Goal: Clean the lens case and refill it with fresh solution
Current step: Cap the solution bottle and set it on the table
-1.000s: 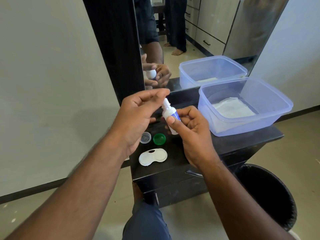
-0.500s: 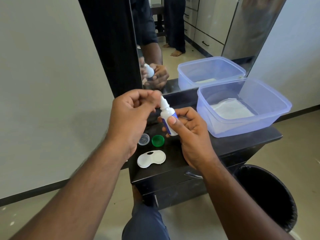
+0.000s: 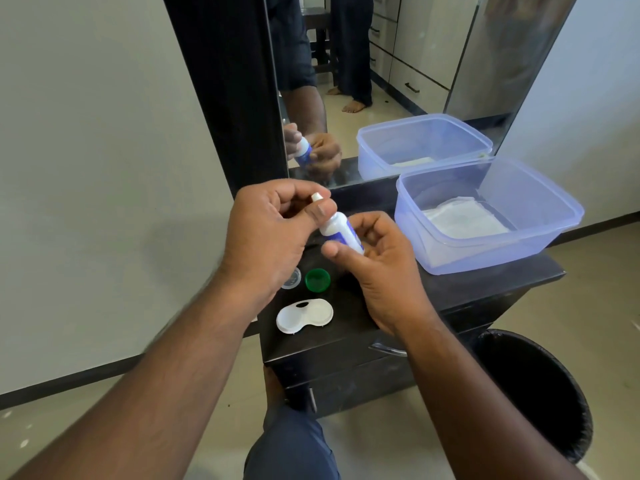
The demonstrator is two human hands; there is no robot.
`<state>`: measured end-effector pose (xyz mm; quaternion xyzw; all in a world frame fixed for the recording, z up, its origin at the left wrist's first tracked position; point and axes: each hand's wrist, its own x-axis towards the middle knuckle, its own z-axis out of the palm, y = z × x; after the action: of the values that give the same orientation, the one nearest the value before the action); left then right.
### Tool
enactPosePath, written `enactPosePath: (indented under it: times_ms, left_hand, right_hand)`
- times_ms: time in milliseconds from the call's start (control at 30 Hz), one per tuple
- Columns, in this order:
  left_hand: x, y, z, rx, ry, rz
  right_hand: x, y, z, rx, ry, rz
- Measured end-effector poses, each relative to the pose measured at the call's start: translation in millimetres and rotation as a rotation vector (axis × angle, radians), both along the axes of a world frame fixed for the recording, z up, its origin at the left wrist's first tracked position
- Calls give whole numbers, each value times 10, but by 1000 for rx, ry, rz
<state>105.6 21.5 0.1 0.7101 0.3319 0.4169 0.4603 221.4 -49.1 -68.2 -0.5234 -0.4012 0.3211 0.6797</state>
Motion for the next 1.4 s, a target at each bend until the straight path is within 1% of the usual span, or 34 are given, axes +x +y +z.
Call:
enactPosePath:
  times_ms: [133, 233, 333, 467, 533, 633, 700, 767, 833, 933, 1000, 1067, 1167, 1233, 1300, 1333, 1367, 1400]
  left_hand:
    - [-30, 66, 76, 35, 23, -128]
    - [-26, 109, 119, 131, 61, -120]
    - [-2, 78, 88, 223, 130, -93]
    - [0, 33, 66, 157, 113, -157]
    - [-15, 53, 90, 126, 99, -203]
    - [-62, 109, 131, 43, 65, -336]
    - [-98, 145, 149, 8, 58, -420]
    - [-115, 157, 153, 18, 66, -457]
    - [-122, 143, 119, 74, 69, -415]
    - [-119, 114, 13, 202, 104, -287]
    - [-123, 101, -40, 214, 105, -258]
    - [-131, 98, -76, 166, 71, -288]
    - [-148, 125, -106, -35, -62, -367]
    - [-164, 155, -93, -147, -118, -431]
    - [-175, 174, -71, -182, -134, -485]
    - [-191, 190, -69, -185, -125, -479]
    - [-219, 210, -66, -157, -85, -441]
    - [-256, 247, -80, -79, 6, -373]
  right_hand:
    - [-14, -33, 27, 18, 21, 72]
    - [-16, -8, 58, -2, -7, 116]
    - [2, 26, 16, 31, 8, 101]
    - [-9, -11, 13, 20, 19, 77]
    - [-15, -30, 25, 23, 60, 121]
    - [0, -27, 18, 34, 127, 215]
    - [17, -28, 12, 16, 126, 271]
    - [29, -32, 16, 9, 100, 299]
    - [25, -25, 27, 9, 63, 286]
    - [-5, -12, 38, -7, 10, 197]
    - [-28, -24, 40, -13, 3, 158]
    - [-37, -46, 45, -14, -6, 181]
    - [-1, -51, 41, -9, 19, 262]
    - [1, -40, 38, 4, 40, 277]
    - [-14, -32, 30, 23, 72, 218]
    - [-18, -26, 18, 26, 78, 154]
    - [-19, -14, 3, 22, 79, 76]
    - [-13, 2, -17, 13, 71, -2]
